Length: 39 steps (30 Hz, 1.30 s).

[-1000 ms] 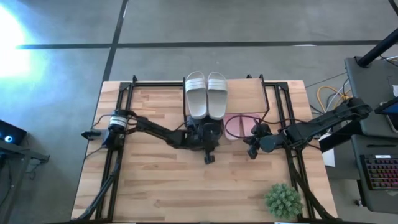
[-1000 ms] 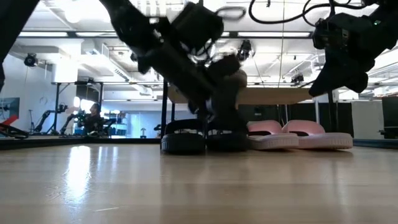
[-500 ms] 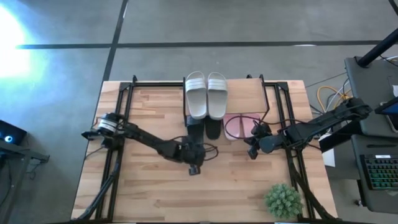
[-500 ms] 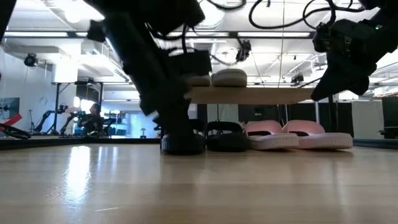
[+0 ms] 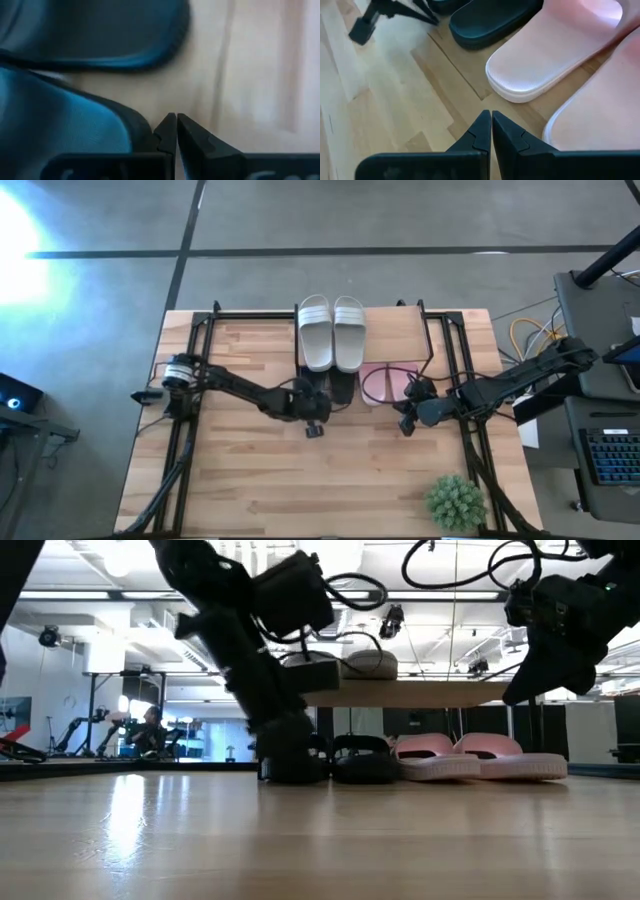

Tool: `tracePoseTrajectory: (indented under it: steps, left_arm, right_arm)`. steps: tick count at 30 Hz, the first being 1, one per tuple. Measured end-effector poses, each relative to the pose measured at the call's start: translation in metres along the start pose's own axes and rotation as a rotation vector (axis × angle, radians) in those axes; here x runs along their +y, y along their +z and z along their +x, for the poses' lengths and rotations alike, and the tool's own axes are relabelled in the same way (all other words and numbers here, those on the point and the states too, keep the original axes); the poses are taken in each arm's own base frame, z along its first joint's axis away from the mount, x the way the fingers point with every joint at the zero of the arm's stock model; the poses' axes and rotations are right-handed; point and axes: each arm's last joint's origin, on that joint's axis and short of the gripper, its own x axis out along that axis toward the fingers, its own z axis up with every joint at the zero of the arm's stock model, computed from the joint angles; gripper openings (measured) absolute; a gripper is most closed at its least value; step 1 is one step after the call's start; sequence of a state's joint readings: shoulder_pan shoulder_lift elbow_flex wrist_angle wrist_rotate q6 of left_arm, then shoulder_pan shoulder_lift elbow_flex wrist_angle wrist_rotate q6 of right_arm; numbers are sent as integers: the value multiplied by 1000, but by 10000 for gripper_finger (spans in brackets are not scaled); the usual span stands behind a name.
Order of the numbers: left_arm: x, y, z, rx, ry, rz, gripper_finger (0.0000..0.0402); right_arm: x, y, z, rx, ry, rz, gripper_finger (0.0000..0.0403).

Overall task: Pick and place slides into the shelf
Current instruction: Move the black and pink slides under the shelf

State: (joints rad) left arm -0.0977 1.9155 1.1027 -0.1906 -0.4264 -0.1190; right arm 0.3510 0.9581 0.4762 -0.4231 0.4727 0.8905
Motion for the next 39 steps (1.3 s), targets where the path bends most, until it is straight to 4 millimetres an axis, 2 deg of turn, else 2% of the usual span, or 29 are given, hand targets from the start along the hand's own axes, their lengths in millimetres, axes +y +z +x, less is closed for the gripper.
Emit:
tracePoseTrajectory:
  steps: [5,8,12,16,18,20,23,27,31,39]
  left_arm:
    - [6,5,3,-37,5,-15,0]
    - [-1,5,-3,-34,-25,7,0]
    - [-18,5,-38,-26,-60,-58,0]
    - [-35,-10,-75,-56,84,-233,0]
    - [-38,-17,-83,-90,135,-343,0]
    - [-35,-22,-77,-75,110,-446,0]
    - [-34,-35,-54,-18,66,-487,0]
    - [-31,-30,-39,-74,28,-460,0]
    - [-17,-33,-23,-68,60,-446,0]
    - [15,-32,-5,-66,178,-353,0]
  right_arm:
    - [-1,-1,0,5,-6,-4,8]
    - [-2,-2,0,14,-16,2,8]
    - [-2,-2,0,17,-16,11,8]
    - [-2,-2,0,14,-16,21,8]
    - [-2,-2,0,13,-17,15,8]
    - [-3,-2,0,14,-25,6,8]
    - [-4,-2,0,2,-40,5,8]
    - [-4,-3,0,3,-46,15,8]
    - [-4,-3,0,2,-45,40,8]
    - [-4,-2,0,0,-43,53,8]
